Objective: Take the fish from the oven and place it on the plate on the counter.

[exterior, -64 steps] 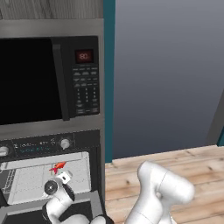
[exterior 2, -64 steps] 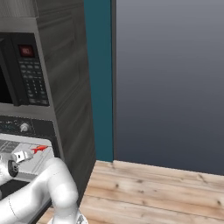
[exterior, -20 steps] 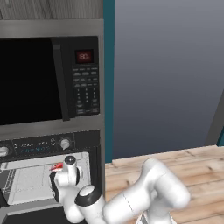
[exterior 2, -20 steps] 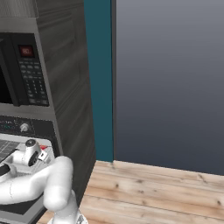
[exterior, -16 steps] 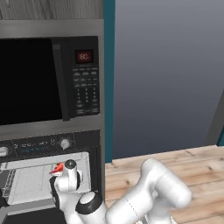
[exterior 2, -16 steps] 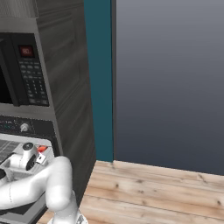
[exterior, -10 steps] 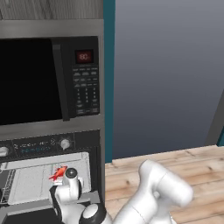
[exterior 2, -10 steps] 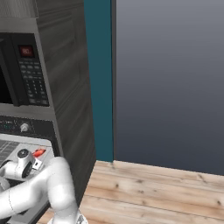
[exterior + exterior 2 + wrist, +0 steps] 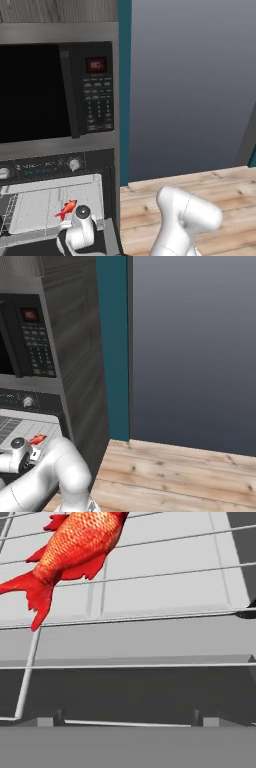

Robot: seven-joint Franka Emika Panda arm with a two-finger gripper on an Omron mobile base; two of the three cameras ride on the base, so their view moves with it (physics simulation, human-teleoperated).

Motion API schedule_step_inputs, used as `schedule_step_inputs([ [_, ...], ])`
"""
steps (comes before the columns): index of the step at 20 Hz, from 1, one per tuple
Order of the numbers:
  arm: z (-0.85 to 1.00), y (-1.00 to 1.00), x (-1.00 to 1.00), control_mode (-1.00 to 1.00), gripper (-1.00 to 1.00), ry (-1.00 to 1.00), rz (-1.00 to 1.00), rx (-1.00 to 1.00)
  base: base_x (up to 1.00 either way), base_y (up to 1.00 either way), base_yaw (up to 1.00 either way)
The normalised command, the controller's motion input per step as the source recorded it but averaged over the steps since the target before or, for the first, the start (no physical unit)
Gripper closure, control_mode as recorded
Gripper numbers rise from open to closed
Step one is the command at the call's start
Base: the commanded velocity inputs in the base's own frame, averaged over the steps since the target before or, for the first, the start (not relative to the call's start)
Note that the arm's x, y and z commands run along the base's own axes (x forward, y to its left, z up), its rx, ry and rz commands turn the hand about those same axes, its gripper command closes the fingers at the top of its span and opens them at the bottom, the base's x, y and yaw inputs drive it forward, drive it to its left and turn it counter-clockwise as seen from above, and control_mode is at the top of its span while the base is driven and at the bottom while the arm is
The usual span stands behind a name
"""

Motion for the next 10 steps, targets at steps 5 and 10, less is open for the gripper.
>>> schedule_step_inputs([
  [5,-0.60,0.00,-1.00,-1.00,-1.00,0.00,0.10,0.00,0.00,0.00,0.00],
  [10,-0.52,0.00,-1.00,-1.00,-1.00,0.00,0.11,0.00,0.00,0.00,0.00],
])
